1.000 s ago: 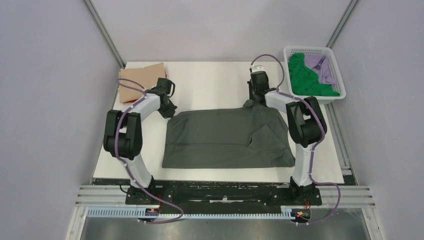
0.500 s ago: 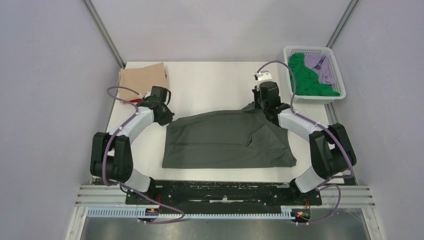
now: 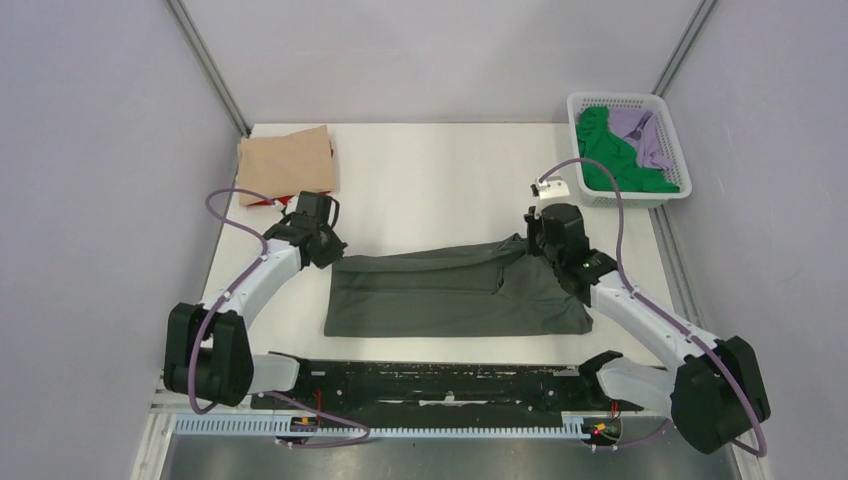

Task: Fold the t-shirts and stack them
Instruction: Fold the other side of the tshirt into a rectangle

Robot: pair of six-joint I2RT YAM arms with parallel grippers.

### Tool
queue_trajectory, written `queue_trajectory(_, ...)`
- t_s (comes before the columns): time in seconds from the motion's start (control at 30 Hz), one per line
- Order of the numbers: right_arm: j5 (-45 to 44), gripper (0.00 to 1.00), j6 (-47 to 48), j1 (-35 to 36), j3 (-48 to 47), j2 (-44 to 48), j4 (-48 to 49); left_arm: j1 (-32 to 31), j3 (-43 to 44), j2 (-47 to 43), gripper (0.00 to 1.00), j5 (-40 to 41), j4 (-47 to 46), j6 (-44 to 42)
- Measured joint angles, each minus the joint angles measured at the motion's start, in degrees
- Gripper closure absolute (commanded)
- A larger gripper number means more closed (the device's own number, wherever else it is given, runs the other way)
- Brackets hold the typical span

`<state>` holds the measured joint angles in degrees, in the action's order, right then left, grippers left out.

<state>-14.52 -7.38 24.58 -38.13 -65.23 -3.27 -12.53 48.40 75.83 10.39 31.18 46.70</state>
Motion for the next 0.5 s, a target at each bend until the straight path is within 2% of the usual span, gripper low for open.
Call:
queue_trajectory(0.07, 0.0, 0.9, -0.76, 0.83, 1.46, 2.25, -1.46, -0.07, -0.81, -1.2, 0.98, 0.11, 0.0, -0.04)
queue_trajectory(0.13, -0.04, 0.85, -1.68, 2.12, 3.63, 4.33, -2.8, -0.09, -1.57, -2.08, 0.98, 0.35, 0.0, -0.37)
queue_trajectory(0.2, -0.09, 0.73, -2.75, 3.37, 6.32, 6.32, -4.9, -0.09, -2.29, -2.25, 0.97, 0.63, 0.04, -0.72)
queue_trajectory(0.23, 0.07, 0.63, -3.43, 3.76, 7.39, 7.02, -6.05, -0.11, -2.73, -2.27, 0.91, 0.66, 0.02, -0.74)
queue_trajectory(0.27, 0.37, 0.53, -3.98, 4.09, 8.59, 7.82, -7.43, -0.11, -3.48, -2.38, 0.81, 0.63, 0.0, -0.74)
queue_trajectory(0.37, 2.91, 0.44, -5.81, 4.63, 11.72, 11.21, -12.57, -0.15, -6.43, -3.56, 0.64, 0.66, 0.42, -0.74)
queue_trajectory(0.4, 4.55, 0.38, -6.29, 4.79, 12.52, 12.74, -14.51, -0.15, -7.3, -4.52, 0.44, 0.68, 0.74, -0.72)
queue_trajectory(0.43, 6.03, 0.3, -6.67, 4.87, 13.18, 14.29, -16.15, -0.15, -8.13, -5.97, 0.2, 0.76, 1.29, -0.7)
queue_trajectory(0.47, 8.41, 0.23, -7.02, 4.94, 13.84, 16.31, -17.97, -0.17, -8.68, -7.34, 0.01, 1.09, 1.9, -0.76)
queue_trajectory(0.5, 10.4, 0.12, -7.23, 4.94, 14.27, 17.99, -19.45, -0.2, -9.07, -9.46, 0.0, 1.46, 2.91, -0.33)
